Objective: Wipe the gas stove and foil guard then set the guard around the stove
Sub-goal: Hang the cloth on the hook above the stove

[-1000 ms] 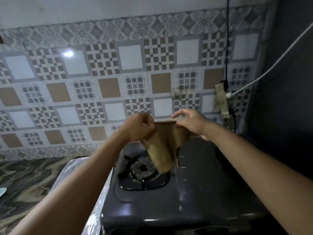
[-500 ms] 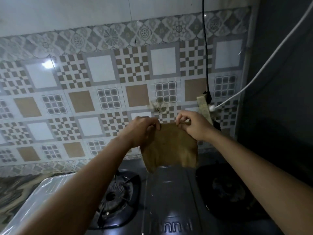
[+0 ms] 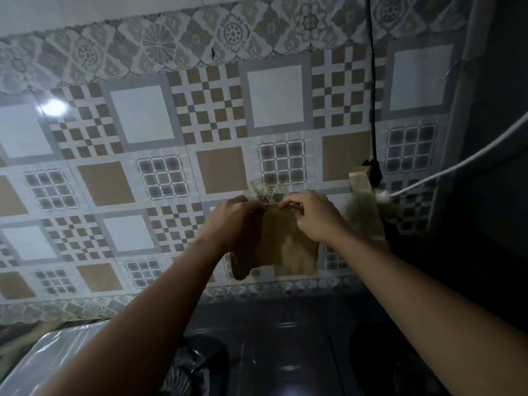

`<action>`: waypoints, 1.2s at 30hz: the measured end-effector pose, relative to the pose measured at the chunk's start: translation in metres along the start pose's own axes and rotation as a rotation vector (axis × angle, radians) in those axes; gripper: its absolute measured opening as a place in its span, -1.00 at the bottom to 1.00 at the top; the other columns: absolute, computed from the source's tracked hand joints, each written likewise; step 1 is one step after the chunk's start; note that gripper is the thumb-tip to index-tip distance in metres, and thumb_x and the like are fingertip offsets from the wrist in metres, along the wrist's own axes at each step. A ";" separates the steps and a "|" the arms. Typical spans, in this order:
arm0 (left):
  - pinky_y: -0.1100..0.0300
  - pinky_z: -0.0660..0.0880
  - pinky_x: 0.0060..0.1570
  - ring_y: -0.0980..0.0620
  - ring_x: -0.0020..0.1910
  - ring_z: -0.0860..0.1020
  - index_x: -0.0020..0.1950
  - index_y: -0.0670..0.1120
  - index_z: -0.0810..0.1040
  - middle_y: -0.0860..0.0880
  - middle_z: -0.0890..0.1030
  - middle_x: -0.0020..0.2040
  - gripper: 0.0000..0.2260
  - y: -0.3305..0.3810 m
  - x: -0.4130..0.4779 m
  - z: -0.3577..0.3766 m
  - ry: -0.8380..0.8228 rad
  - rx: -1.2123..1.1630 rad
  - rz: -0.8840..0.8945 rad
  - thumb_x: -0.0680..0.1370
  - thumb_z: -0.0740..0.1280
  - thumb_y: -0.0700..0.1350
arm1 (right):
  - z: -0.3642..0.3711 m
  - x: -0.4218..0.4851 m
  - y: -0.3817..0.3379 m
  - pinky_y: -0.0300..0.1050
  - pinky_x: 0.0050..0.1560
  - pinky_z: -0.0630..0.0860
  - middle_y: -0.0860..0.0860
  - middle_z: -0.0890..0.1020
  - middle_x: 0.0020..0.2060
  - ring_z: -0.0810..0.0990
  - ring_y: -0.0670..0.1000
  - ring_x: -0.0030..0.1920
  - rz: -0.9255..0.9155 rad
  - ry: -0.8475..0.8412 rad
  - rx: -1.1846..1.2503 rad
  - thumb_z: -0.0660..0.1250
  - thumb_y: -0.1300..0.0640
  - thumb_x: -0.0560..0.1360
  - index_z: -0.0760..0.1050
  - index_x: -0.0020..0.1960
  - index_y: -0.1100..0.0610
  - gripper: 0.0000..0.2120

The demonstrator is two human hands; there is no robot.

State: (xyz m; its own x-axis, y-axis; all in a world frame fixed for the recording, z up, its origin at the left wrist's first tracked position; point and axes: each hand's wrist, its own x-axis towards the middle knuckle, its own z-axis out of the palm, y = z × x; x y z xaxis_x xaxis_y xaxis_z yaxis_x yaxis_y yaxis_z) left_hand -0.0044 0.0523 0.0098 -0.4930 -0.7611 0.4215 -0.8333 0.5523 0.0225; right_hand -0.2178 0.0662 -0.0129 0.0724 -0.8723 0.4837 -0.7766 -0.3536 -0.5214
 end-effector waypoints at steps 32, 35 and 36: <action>-0.08 0.50 0.16 -0.14 0.14 0.54 0.40 -0.01 0.43 -0.13 0.57 0.21 -0.54 -0.015 0.033 0.095 -0.088 -0.486 -0.268 0.51 0.18 -0.26 | 0.093 0.034 0.048 0.09 0.11 0.51 -0.13 0.69 -0.07 0.65 0.02 -0.02 0.081 0.116 -0.012 0.30 -0.02 0.60 0.54 0.19 -0.13 -0.82; -0.02 0.50 0.18 -0.13 0.20 0.53 0.44 0.02 0.40 -0.11 0.55 0.28 -0.54 -0.017 0.031 0.090 -0.200 -0.437 -0.297 0.54 0.19 -0.25 | 0.085 0.031 0.048 0.03 -0.01 0.57 -0.12 0.68 -0.10 0.63 -0.05 -0.12 0.133 -0.008 -0.062 0.27 -0.05 0.61 0.56 0.14 -0.12 -0.85; 0.00 0.50 0.18 -0.12 0.21 0.53 0.44 0.03 0.39 -0.10 0.54 0.30 -0.55 -0.020 0.028 0.087 -0.239 -0.397 -0.310 0.55 0.20 -0.23 | 0.078 0.030 0.046 0.00 -0.05 0.58 -0.10 0.67 -0.12 0.61 -0.07 -0.17 0.167 -0.087 -0.122 0.27 -0.04 0.62 0.56 0.10 -0.10 -0.88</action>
State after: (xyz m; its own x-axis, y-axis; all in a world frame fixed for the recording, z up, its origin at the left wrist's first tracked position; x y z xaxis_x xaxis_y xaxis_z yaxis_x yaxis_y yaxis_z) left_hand -0.0237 -0.0093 -0.0573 -0.3218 -0.9386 0.1242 -0.8128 0.3411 0.4721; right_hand -0.2020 -0.0025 -0.0772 -0.0140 -0.9431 0.3322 -0.8519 -0.1627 -0.4977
